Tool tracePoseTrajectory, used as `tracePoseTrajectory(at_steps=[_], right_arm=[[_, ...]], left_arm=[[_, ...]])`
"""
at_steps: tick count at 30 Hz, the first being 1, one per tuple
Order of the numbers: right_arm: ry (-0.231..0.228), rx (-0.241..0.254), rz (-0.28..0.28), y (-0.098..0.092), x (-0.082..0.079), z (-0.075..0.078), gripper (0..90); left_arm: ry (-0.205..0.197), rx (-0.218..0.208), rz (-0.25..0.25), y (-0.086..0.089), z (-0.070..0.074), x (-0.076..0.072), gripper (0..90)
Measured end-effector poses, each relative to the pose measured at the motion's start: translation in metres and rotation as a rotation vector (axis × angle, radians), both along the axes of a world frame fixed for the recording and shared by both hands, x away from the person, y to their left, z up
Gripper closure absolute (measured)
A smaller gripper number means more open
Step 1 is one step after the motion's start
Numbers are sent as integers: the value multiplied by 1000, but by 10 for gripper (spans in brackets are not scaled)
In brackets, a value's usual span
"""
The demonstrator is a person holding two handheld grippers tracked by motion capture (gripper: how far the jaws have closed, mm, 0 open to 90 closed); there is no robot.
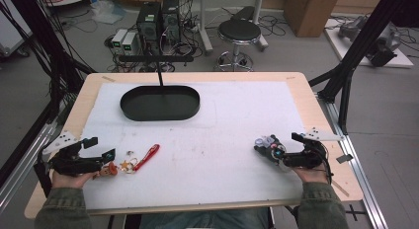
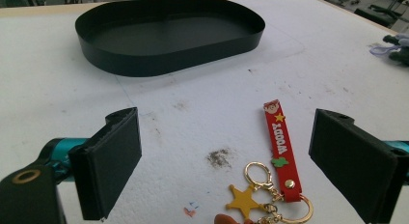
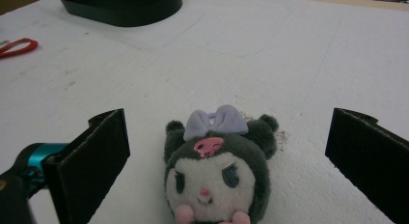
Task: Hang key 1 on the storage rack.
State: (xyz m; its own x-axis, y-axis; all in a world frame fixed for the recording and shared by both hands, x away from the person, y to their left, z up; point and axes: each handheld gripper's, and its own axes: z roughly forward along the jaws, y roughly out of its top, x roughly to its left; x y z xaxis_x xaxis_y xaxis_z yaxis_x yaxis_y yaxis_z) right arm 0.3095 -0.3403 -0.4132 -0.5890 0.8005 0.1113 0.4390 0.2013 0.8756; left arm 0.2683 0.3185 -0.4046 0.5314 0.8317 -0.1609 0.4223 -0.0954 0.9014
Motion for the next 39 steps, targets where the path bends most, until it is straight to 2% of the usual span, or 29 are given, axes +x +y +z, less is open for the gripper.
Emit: tracePoseTrajectory(at_steps=[16, 23, 28, 35, 39], right_arm=[[4, -19, 13, 1, 1, -1, 7], [5, -6, 12, 1, 1, -1, 7], [7, 3, 9, 1, 2, -1, 7], [1, 1, 4, 1, 3, -1, 7], [-3, 5, 7, 1, 2, -1, 7]], left_arm=[[0, 19, -3, -4, 2, -2, 117], [18, 47, -7, -10, 3, 2, 118], [30, 87, -11, -18, 8, 9, 118], [47, 114, -49, -33, 15, 21, 121], [67, 142, -101, -47, 19, 27, 121]])
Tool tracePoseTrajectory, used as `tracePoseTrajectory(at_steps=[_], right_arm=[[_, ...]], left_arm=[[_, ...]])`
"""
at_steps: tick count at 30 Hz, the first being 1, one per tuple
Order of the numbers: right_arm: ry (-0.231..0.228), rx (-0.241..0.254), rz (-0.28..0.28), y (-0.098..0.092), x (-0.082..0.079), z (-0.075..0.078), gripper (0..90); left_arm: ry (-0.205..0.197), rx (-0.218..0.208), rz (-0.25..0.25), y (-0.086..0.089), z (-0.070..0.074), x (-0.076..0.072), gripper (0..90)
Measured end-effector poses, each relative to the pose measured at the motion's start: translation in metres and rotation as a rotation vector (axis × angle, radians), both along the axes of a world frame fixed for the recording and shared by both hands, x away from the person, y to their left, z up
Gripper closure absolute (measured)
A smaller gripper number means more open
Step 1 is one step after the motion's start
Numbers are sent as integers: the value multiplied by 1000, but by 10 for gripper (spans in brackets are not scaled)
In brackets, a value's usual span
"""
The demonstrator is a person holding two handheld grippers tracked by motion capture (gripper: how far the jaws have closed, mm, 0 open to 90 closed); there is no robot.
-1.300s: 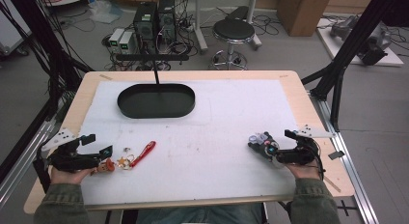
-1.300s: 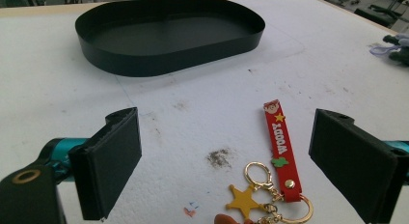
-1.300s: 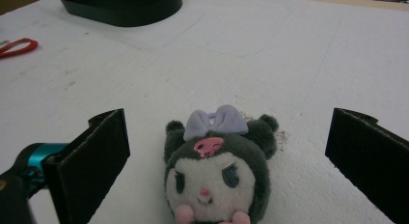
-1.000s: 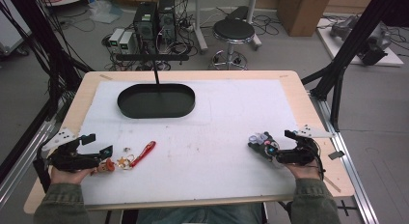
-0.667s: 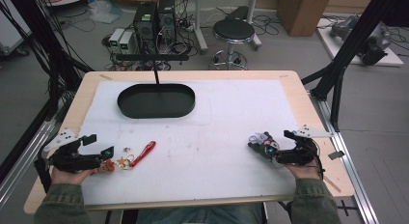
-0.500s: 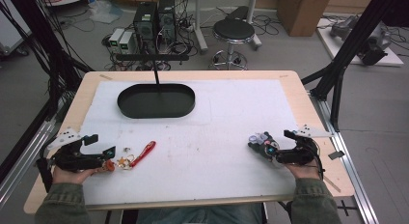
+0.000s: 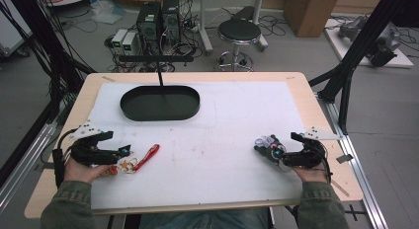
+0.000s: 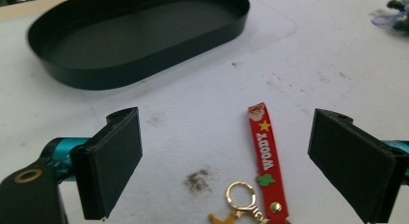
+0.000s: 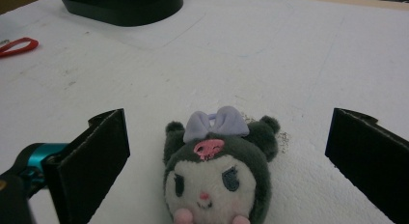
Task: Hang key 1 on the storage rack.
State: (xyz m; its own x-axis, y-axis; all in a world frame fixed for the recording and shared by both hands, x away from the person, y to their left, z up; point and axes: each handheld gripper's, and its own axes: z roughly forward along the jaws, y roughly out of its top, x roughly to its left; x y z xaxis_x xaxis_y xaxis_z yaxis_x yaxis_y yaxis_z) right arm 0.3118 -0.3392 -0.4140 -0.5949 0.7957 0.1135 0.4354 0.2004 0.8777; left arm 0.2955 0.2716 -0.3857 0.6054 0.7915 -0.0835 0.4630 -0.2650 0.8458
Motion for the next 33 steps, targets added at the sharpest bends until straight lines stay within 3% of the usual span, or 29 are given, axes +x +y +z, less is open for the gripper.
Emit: tracePoseTrajectory(at_steps=[4, 13, 22, 25, 33], right_arm=[[9, 4, -5, 0, -1, 0, 7], [0, -7, 0, -1, 0, 0, 7], [2, -7, -1, 0, 0, 0, 7], [0, -9, -1, 0, 0, 0, 7], [2, -14, -4, 0, 0, 0, 7]], left_arm=[[35, 34, 4, -14, 3, 9, 118], [119, 114, -60, -42, -1, 23, 119], [181, 174, -98, -54, -10, 27, 126], [176, 211, -100, -59, -12, 29, 126], [222, 272, -122, -68, -21, 32, 153]])
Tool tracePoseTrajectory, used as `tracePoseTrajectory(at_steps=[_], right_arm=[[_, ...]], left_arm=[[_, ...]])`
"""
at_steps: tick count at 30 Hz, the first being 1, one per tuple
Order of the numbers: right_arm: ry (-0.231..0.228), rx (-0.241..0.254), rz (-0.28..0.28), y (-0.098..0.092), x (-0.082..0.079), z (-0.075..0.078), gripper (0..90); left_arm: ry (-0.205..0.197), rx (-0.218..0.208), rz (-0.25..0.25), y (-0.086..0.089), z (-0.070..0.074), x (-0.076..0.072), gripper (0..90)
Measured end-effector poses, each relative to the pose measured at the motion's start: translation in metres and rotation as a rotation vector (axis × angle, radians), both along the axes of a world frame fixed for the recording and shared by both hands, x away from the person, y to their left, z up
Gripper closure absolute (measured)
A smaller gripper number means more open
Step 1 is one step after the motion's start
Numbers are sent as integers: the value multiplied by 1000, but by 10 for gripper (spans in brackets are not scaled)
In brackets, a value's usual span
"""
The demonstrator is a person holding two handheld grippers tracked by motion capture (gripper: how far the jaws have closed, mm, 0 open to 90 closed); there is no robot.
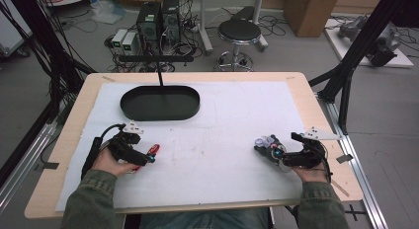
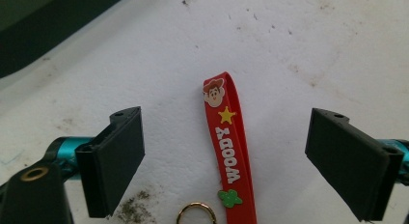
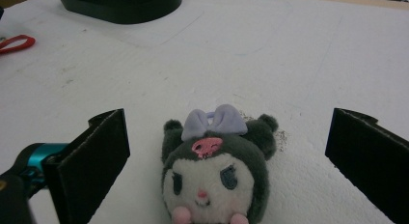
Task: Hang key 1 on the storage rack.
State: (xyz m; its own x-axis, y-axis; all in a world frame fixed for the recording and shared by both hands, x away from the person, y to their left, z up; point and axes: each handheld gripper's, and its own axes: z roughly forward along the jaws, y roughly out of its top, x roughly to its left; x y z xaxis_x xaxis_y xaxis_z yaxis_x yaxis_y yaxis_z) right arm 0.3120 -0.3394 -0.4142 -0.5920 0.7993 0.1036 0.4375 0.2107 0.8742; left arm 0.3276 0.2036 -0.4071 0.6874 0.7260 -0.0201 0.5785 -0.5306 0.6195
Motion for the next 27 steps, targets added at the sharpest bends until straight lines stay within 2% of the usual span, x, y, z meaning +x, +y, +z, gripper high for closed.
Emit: tracePoseTrajectory(at_steps=[6, 10, 11, 14, 16, 17, 18, 22, 23, 24, 25, 26, 27], right_arm=[[3, -4, 5, 0, 0, 0, 7], [6, -7, 1, 0, 0, 0, 7], [4, -8, 2, 1, 0, 0, 7], [6, -10, 2, 1, 0, 0, 7], [7, -13, 3, 1, 0, -1, 7], [7, -13, 5, 1, 1, -1, 7], [7, -13, 5, 1, 1, -1, 7], [10, -15, 4, 1, 0, -1, 7], [11, -15, 4, 1, 1, -1, 7], [11, -15, 4, 1, 1, -1, 7], [10, -18, 3, 1, 1, -1, 7], [10, -16, 4, 1, 1, -1, 7], [9, -20, 5, 1, 1, -1, 7]], left_arm=[[38, 22, 1, -4, -6, 5, 196], [95, 49, -21, -9, -12, 7, 228], [98, 55, -23, -11, -14, 7, 247], [77, 76, -13, -14, -15, 7, 313], [72, 72, -3, -14, -15, 8, 344], [73, 61, 5, -14, -16, 9, 387], [79, 57, 8, -14, -16, 10, 387], [85, 60, 21, -14, -17, 12, 465], [86, 54, 29, -13, -17, 12, 545], [88, 53, 34, -11, -17, 13, 545], [90, 43, 43, -10, -16, 13, 599], [87, 35, 50, -10, -17, 13, 711], [88, 24, 54, -10, -17, 13, 711]])
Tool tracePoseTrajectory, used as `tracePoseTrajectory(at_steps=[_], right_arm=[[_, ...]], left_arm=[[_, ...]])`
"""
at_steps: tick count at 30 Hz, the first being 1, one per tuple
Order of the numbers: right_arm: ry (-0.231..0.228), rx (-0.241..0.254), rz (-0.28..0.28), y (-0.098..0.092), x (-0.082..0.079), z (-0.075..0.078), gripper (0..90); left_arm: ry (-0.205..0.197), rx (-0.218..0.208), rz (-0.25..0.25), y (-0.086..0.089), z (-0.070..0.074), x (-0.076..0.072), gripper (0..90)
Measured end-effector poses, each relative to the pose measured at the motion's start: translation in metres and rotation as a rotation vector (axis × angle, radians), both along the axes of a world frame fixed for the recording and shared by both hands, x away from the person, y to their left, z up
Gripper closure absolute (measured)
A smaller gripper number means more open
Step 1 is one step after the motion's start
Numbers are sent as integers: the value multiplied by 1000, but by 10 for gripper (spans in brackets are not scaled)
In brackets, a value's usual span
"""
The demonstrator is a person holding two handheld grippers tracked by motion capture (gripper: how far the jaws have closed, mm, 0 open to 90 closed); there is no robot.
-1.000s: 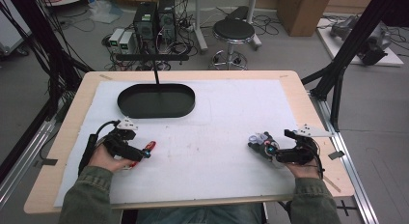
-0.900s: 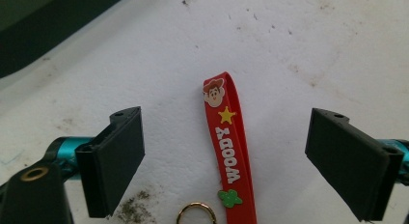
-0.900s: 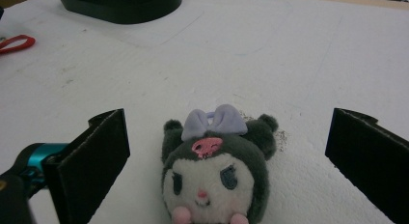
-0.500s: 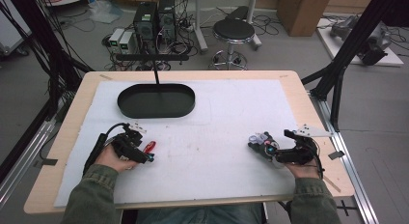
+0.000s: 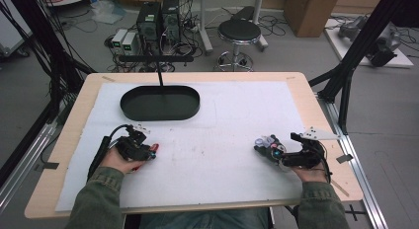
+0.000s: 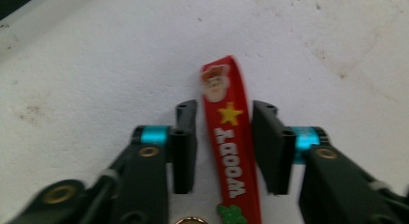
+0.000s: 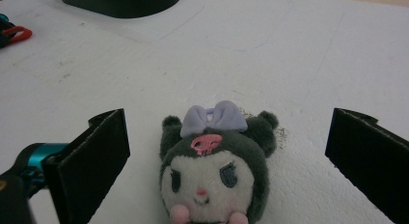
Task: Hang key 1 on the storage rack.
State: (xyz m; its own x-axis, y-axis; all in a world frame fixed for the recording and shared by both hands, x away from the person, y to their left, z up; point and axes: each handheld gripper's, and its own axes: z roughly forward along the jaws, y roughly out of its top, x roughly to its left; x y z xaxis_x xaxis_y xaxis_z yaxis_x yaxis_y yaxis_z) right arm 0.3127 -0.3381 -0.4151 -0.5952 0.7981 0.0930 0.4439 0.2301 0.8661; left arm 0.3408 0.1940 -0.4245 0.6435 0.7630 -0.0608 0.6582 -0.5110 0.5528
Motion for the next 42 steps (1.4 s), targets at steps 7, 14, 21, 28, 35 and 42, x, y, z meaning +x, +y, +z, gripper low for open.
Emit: tracePoseTrajectory(at_steps=[7, 14, 21, 28, 35, 42], right_arm=[[2, -4, -1, 0, 0, 0, 7], [2, -5, -1, 0, 0, 0, 7], [0, -6, 0, 1, 0, 0, 7], [1, -5, -1, 1, 0, 0, 7], [0, -5, 2, 0, 0, 0, 7], [-1, -6, 1, 0, 0, 0, 7]], left_arm=[[-93, 45, 22, 1, 3, -6, 862], [-38, 4, 21, 5, 3, -3, 866], [-61, -32, 27, 8, 12, -5, 867], [-122, -67, 18, 9, 47, -3, 867], [-192, -173, 46, 22, 85, 6, 868], [-234, -272, 43, 30, 113, 12, 868]])
